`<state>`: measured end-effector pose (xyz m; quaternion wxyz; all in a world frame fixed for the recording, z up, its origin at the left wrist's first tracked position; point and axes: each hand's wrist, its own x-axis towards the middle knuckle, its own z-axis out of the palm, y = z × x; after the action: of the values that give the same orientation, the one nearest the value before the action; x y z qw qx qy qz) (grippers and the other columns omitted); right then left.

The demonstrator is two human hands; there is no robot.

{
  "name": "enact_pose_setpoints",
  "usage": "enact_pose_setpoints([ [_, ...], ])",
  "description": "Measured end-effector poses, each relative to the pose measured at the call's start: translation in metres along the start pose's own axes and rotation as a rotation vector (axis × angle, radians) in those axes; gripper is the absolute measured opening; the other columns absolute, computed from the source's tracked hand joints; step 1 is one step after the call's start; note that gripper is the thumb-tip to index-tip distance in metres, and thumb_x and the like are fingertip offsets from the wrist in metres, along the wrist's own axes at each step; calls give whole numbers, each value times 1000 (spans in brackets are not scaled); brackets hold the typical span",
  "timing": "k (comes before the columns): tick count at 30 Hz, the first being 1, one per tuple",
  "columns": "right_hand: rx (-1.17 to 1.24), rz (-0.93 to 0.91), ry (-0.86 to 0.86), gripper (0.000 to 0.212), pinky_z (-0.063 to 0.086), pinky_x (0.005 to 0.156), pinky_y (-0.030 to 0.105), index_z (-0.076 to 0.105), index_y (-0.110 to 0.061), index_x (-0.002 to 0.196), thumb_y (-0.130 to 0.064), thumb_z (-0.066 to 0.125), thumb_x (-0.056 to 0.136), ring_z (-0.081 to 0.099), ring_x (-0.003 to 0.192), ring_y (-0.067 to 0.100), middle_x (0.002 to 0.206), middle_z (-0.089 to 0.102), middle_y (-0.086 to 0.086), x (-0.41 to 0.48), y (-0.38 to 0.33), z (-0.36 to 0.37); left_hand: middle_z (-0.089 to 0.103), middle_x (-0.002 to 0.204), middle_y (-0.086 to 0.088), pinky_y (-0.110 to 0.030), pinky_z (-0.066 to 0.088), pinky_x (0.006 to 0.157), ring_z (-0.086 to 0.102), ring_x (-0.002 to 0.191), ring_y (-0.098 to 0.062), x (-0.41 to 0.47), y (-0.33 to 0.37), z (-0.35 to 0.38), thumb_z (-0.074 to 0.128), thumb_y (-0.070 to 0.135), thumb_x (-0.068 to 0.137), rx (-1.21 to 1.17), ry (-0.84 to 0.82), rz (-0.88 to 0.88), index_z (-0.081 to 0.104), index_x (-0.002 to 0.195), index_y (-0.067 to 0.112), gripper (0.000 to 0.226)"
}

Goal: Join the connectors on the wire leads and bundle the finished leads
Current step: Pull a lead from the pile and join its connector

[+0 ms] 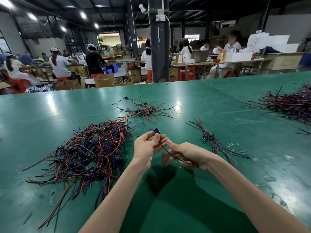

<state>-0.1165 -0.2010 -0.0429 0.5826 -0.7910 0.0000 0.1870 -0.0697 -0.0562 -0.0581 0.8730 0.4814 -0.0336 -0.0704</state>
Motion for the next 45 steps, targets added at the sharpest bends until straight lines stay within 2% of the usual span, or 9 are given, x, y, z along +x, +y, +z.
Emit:
enact_pose_setpoints([
  [3, 183, -96, 132, 34, 16, 31, 13, 73, -6, 82, -36, 59, 91, 23, 31, 3, 78, 74, 9, 4, 7, 6, 72, 70, -10, -26, 57, 54, 71, 63, -19, -5, -8, 7, 55, -5, 89, 33, -51, 9, 55, 86, 1, 7],
  [6, 349, -86, 112, 20, 17, 32, 12, 69, -6, 75, -21, 65, 88, 21, 30, 2, 69, 71, 7, 7, 11, 11, 73, 73, -11, -26, 57, 57, 71, 67, -21, -8, -11, 9, 57, -5, 88, 65, -35, 93, 57, 87, 2, 7],
  [13, 426, -42, 97, 12, 17, 29, 11, 67, -3, 76, -8, 65, 86, 25, 27, 0, 52, 61, 1, 10, 10, 17, 70, 66, -9, -24, 56, 54, 70, 60, -20, -8, -12, 8, 57, -9, 87, 176, 33, 179, 58, 86, 1, 10],
  [17, 414, -17, 97, 11, 16, 30, 10, 63, -5, 77, 3, 61, 85, 25, 27, 0, 58, 64, 4, 9, 9, 19, 68, 66, -10, -24, 55, 54, 70, 59, -19, -5, -9, 4, 57, -8, 88, 224, 51, 190, 59, 86, 1, 9],
  [24, 199, -36, 42, 4, 23, 29, 12, 64, -1, 83, 0, 62, 87, 34, 30, 2, 60, 69, 5, 0, 5, 24, 67, 68, -12, -24, 56, 55, 69, 56, -17, 5, -1, -7, 56, -7, 89, 222, 138, 216, 58, 88, -2, 6],
  [27, 20, -99, 14, 15, 29, 31, 14, 64, 13, 95, 3, 53, 90, 40, 31, 2, 54, 67, -2, -4, 4, 33, 66, 72, -16, -23, 56, 55, 68, 56, -17, 10, 1, -17, 56, -7, 90, 232, 197, 217, 57, 96, -7, 6],
  [31, -128, -110, -29, 24, 24, 33, 16, 59, 22, 90, 6, 41, 91, 31, 26, 4, 39, 56, -8, -8, 1, 39, 66, 74, -16, -23, 57, 56, 69, 57, -16, 11, -2, -19, 55, -7, 90, 281, 213, 221, 57, 100, -9, 10],
  [35, -139, -107, -15, 19, 20, 33, 17, 58, 6, 86, 5, 40, 91, 27, 29, 7, 60, 66, 2, -9, -1, 38, 66, 73, -15, -22, 56, 56, 68, 57, -15, 12, -3, -18, 55, -7, 90, 300, 214, 239, 57, 99, -9, 9],
  [45, -201, -106, -114, 16, 19, 33, 18, 45, -5, 87, 4, 33, 94, 24, 31, 7, 68, 67, 5, -9, -1, 32, 66, 72, -15, -21, 54, 52, 67, 54, -17, 8, -1, -14, 57, -7, 90, 318, 202, 233, 57, 92, -4, 4],
])
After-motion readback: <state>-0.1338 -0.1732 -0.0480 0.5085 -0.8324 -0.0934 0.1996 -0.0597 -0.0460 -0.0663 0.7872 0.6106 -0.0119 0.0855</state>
